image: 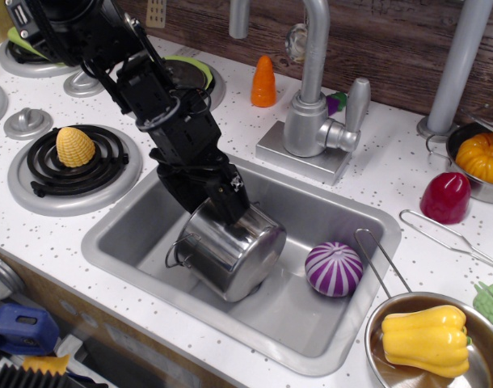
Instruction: Flip pot upright in sink
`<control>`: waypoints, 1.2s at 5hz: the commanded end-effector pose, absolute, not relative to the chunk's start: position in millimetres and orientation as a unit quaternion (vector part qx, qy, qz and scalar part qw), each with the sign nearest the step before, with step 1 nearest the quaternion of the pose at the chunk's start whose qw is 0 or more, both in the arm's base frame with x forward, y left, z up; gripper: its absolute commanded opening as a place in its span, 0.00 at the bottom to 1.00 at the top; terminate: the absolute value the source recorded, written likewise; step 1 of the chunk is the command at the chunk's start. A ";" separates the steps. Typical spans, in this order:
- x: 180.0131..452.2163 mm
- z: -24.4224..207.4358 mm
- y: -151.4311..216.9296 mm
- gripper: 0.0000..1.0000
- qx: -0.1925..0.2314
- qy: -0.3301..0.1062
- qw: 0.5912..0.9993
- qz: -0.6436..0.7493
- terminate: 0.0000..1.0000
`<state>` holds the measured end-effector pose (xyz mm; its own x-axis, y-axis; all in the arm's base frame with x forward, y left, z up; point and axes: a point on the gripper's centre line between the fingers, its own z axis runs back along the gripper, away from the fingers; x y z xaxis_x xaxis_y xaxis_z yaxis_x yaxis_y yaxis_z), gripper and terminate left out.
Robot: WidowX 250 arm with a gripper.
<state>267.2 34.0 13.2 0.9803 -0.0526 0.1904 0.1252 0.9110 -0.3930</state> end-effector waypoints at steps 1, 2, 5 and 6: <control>265.2 8.9 24.8 1.00 -0.223 -0.107 0.969 -0.029 0.00; 261.9 4.5 16.6 1.00 -0.239 -0.113 0.964 -0.016 0.00; 262.6 7.4 16.0 0.00 -0.204 -0.114 0.972 -0.025 0.00; 260.3 15.8 3.3 0.00 -0.109 -0.113 0.987 -0.028 0.00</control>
<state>253.0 0.9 3.0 0.9848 -0.0474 0.1674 0.0715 0.9874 -0.1413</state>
